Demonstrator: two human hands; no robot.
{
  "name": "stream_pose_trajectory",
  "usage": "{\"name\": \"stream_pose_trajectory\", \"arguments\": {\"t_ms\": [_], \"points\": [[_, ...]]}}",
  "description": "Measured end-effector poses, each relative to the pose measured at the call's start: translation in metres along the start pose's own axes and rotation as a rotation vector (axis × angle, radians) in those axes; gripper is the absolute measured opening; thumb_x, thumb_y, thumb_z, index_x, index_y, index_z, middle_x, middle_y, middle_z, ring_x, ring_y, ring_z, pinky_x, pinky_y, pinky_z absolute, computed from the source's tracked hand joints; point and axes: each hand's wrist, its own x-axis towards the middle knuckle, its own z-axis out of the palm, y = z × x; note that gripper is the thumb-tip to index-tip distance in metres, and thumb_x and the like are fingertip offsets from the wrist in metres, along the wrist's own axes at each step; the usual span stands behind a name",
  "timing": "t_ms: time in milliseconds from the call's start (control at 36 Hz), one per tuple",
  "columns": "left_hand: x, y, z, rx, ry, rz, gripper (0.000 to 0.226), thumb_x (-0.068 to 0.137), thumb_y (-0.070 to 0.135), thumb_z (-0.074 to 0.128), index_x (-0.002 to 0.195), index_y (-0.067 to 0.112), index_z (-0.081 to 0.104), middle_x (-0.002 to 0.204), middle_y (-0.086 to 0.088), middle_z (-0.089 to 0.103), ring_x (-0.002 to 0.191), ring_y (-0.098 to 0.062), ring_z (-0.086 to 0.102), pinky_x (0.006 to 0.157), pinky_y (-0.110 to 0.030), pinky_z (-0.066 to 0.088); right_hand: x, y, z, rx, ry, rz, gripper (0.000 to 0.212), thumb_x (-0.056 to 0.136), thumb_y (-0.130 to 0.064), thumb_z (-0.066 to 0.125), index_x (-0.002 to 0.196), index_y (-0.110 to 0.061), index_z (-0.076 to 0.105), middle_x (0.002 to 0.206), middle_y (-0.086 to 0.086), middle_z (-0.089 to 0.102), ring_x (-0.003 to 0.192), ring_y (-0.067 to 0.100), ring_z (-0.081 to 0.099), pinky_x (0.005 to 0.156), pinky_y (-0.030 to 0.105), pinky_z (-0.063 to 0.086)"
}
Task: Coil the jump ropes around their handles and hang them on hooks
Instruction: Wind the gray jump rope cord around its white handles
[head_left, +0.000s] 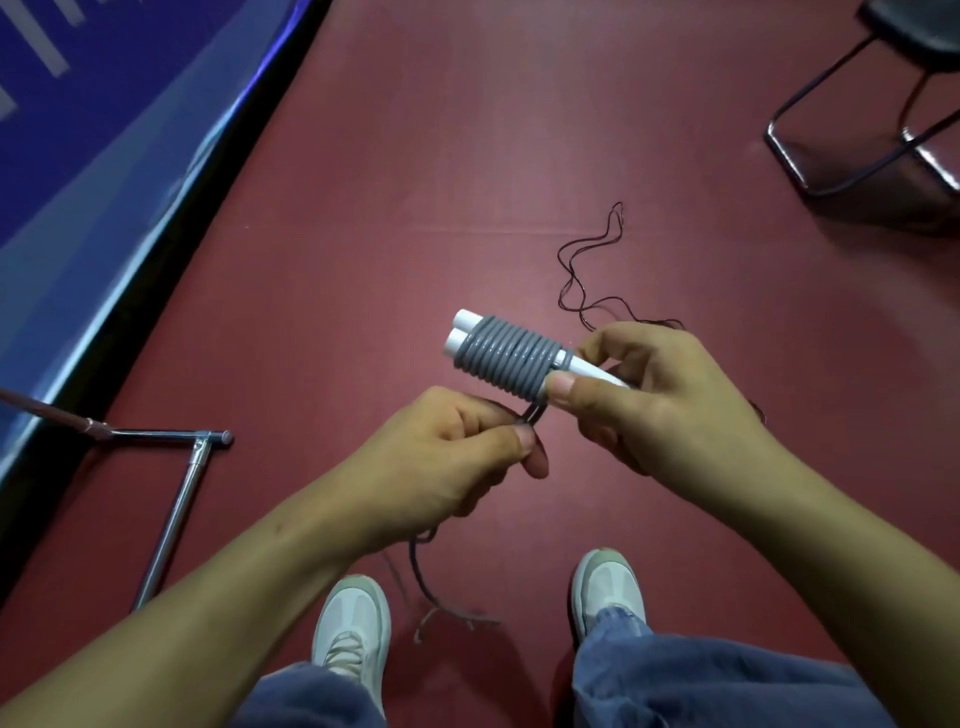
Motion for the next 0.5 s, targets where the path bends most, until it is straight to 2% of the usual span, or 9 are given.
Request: {"name": "stream_pose_trajectory", "arguments": {"t_ms": [56, 139, 194, 250, 306, 389, 500], "points": [[0.0, 0.001, 0.0, -0.043, -0.014, -0.01, 0.03, 0.088, 0.032, 0.056, 0.081, 0.012, 0.077, 0.054, 0.006, 0.041, 0.05, -0.015, 0.033, 0.053, -0.031, 0.028, 0.002, 0.001, 0.002, -0.067, 0.028, 0.008, 0.024, 0.087, -0.03, 0.075, 0.088, -0.009, 0.065, 0.061, 0.012, 0.063, 0.048, 0.014, 0.048, 0.05, 0.028, 0.038], [-0.001, 0.003, -0.002, -0.055, -0.031, -0.028, 0.033, 0.091, 0.033, 0.054, 0.083, 0.009, 0.076, 0.055, 0.005, 0.044, 0.049, -0.013, 0.035, 0.05, -0.027, 0.03, 0.005, 0.001, 0.004, -0.116, 0.008, 0.028, 0.025, 0.089, -0.032, 0.074, 0.089, -0.009, 0.063, 0.06, 0.006, 0.062, 0.045, 0.012, 0.046, 0.05, 0.028, 0.037], [-0.001, 0.003, -0.004, -0.05, -0.014, -0.042, 0.032, 0.098, 0.027, 0.056, 0.084, 0.008, 0.076, 0.055, 0.005, 0.043, 0.049, -0.013, 0.034, 0.05, -0.026, 0.028, 0.004, 0.0, 0.0, -0.052, -0.026, 0.033, 0.023, 0.092, -0.027, 0.072, 0.091, -0.006, 0.063, 0.059, 0.005, 0.061, 0.044, 0.012, 0.044, 0.046, 0.026, 0.035], [0.0, 0.003, -0.007, -0.068, 0.036, -0.063, 0.032, 0.103, 0.012, 0.053, 0.082, 0.006, 0.076, 0.055, 0.003, 0.042, 0.049, -0.014, 0.032, 0.051, -0.028, 0.025, 0.001, -0.003, -0.005, 0.082, -0.083, 0.042, 0.023, 0.095, -0.025, 0.071, 0.094, -0.003, 0.063, 0.06, 0.01, 0.058, 0.046, 0.017, 0.042, 0.042, 0.024, 0.032], [-0.001, 0.003, -0.011, -0.07, 0.079, -0.068, 0.034, 0.102, 0.005, 0.052, 0.08, 0.008, 0.076, 0.055, 0.001, 0.042, 0.05, -0.016, 0.032, 0.052, -0.03, 0.025, -0.003, -0.007, -0.007, 0.162, -0.149, 0.038, 0.024, 0.094, -0.031, 0.067, 0.093, -0.008, 0.065, 0.061, 0.012, 0.058, 0.048, 0.019, 0.043, 0.042, 0.024, 0.032], [-0.001, 0.004, -0.01, -0.034, 0.096, -0.073, 0.025, 0.093, 0.017, 0.057, 0.077, 0.012, 0.077, 0.055, 0.0, 0.043, 0.051, -0.017, 0.034, 0.052, -0.03, 0.027, -0.003, -0.007, -0.002, 0.11, -0.112, 0.001, 0.022, 0.097, -0.032, 0.066, 0.089, -0.012, 0.067, 0.058, 0.007, 0.059, 0.046, 0.015, 0.044, 0.043, 0.023, 0.032], [-0.006, 0.013, 0.004, 0.159, 0.145, -0.017, 0.032, 0.086, 0.039, 0.053, 0.076, 0.019, 0.077, 0.054, 0.006, 0.047, 0.051, -0.013, 0.04, 0.054, -0.03, 0.033, 0.003, -0.002, 0.006, 0.06, 0.052, -0.032, 0.025, 0.095, -0.034, 0.068, 0.085, -0.011, 0.069, 0.053, 0.005, 0.058, 0.044, 0.015, 0.041, 0.042, 0.024, 0.031]]}}
